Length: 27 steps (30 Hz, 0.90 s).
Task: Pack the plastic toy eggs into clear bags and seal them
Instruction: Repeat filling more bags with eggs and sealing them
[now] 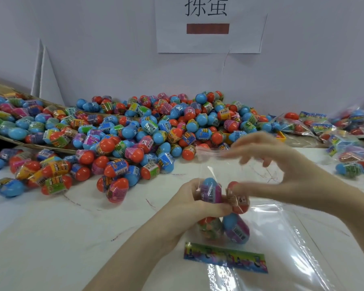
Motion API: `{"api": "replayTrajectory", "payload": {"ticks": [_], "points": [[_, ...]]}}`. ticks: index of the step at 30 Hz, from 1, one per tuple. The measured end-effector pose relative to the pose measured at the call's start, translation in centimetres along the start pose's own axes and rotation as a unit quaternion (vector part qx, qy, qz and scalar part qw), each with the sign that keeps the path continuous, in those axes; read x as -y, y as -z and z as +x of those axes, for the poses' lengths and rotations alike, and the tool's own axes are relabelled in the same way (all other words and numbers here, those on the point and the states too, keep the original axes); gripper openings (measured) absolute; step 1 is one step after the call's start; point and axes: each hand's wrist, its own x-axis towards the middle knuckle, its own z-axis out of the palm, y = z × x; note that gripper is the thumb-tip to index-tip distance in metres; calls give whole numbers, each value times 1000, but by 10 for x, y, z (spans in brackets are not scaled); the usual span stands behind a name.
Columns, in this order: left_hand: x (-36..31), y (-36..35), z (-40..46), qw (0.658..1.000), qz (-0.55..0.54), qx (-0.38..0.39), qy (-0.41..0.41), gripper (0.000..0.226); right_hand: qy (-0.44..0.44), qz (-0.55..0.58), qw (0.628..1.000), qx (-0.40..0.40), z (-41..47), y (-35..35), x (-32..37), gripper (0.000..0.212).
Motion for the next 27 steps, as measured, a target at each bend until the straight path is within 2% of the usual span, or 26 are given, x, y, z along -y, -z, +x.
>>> {"api": "replayTrajectory", "payload": {"ticks": [2, 3, 5, 7, 10, 13, 16, 18, 19, 21, 22, 24, 26, 27], "points": [[1, 1, 1, 1000, -8, -2, -10, 41, -27, 98, 988, -116, -1, 0, -3, 66], [2, 2, 1, 1000, -8, 1, -20, 39, -57, 159, 978, -120, -2, 0, -4, 79], [0, 3, -1, 999, -4, 12, -35, 35, -119, 256, 958, -57, -4, -5, -5, 93], [-1, 2, -2, 999, 0, 17, -39, 31, -145, 294, 945, -10, -6, -11, -7, 89], [-4, 2, -2, 999, 0, 8, -53, 25, -151, 307, 939, -35, -6, -15, -10, 81], [-8, 1, -4, 995, 2, -36, -98, 54, -145, 329, 932, -42, -7, -16, -8, 74], [-10, 0, -3, 985, -25, -74, -154, 43, -147, 329, 933, -14, -9, -18, -2, 67], [-9, -1, -3, 978, -46, -101, -176, 18, -154, 296, 943, -3, -10, -20, 2, 70], [-8, 0, -2, 976, -51, -112, -181, 10, -152, 268, 951, -26, -11, -21, 4, 71], [-7, -1, -3, 975, -52, -111, -186, 13, -86, 133, 975, -156, -11, -22, 9, 61], [-7, -1, -2, 975, -48, -105, -189, 13, -22, 29, 972, -233, -11, -23, 12, 49], [-6, -1, -2, 976, -50, -91, -193, 13, 95, -184, 920, -333, -8, -24, 20, 29], [-6, -2, -3, 975, -50, -78, -200, 13, 158, -314, 876, -331, -4, -28, 24, 16], [-7, -2, -3, 975, -50, -74, -204, 14, 168, -349, 866, -315, -2, -29, 25, 15]]}}
